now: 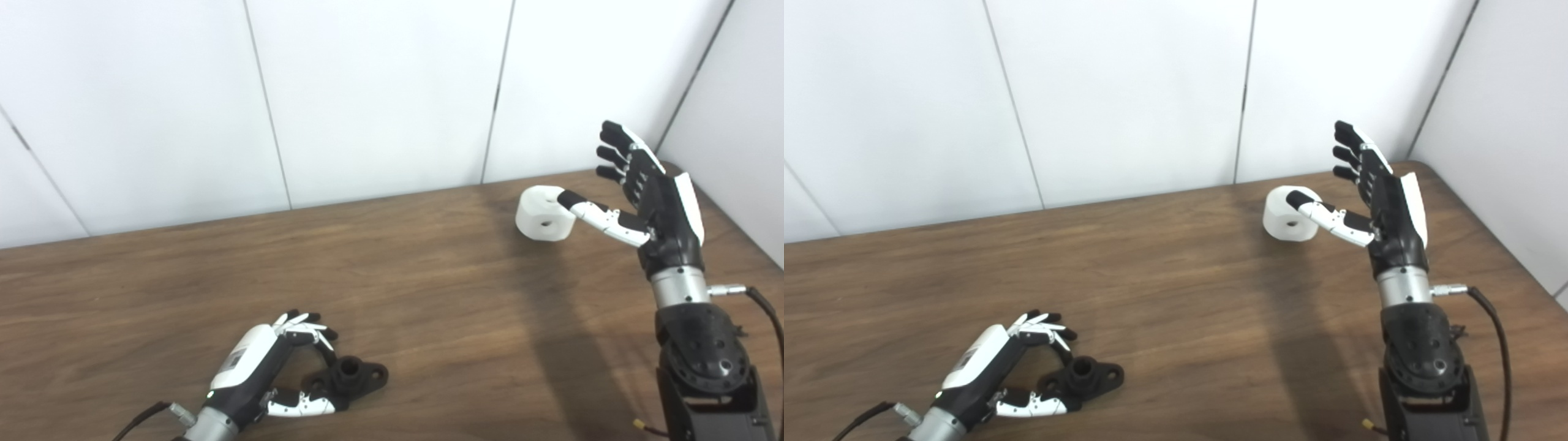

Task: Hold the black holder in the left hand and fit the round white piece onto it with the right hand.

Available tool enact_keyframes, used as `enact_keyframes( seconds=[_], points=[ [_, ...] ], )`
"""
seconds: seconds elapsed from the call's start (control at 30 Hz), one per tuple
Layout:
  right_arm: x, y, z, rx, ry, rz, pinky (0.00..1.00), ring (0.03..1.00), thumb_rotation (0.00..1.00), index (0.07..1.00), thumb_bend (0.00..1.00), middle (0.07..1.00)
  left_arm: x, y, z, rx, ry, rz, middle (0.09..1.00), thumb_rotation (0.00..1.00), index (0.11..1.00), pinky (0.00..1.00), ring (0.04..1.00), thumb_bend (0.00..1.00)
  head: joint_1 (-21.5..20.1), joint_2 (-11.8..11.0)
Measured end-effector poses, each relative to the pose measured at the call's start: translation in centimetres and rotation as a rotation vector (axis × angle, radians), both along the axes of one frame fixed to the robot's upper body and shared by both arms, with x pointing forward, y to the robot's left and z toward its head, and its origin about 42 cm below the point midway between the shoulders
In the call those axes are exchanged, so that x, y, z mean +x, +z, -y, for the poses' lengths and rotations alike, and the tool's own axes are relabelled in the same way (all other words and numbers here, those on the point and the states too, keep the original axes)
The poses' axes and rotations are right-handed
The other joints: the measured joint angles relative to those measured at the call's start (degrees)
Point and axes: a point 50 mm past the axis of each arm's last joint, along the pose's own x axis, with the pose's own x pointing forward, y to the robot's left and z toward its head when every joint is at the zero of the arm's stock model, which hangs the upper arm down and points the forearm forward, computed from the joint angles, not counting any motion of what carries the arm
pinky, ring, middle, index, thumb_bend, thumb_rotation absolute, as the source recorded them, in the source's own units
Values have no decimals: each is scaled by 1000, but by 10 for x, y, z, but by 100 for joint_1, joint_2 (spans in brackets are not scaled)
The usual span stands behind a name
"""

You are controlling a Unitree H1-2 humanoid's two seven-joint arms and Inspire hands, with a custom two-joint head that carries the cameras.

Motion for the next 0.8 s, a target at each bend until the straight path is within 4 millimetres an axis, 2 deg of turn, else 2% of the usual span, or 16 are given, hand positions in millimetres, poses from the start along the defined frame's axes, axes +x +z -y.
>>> enact_keyframes(
  seconds=[0.07, 0.27, 0.47, 0.57, 0.8],
  points=[
    [-1, 1, 5, -12, -6, -19, 834, 890, 202, 891, 617, 911, 0, 0, 0, -3, -2, 1, 768, 59, 485, 1000, 915, 524, -44, -35],
    [3, 1, 26, -67, -18, -84, 853, 913, 185, 916, 672, 936, 0, -1, 0, -6, -4, -1, 771, 58, 486, 1000, 917, 524, -202, -149],
    [9, -1, 49, -188, -53, -174, 830, 904, 260, 921, 749, 935, 0, -2, 0, -15, -6, -2, 767, 60, 485, 1000, 912, 524, -228, -219],
    [12, 1, 59, -226, -68, -194, 834, 905, 254, 913, 778, 934, 0, -2, 0, -22, -5, -4, 765, 60, 485, 1000, 910, 524, -246, -255],
    [28, -9, 75, -242, -52, -285, 854, 933, 272, 896, 832, 943, 0, -6, -1, -34, -8, 4, 763, 60, 485, 1000, 908, 524, -360, -369]
  ],
)
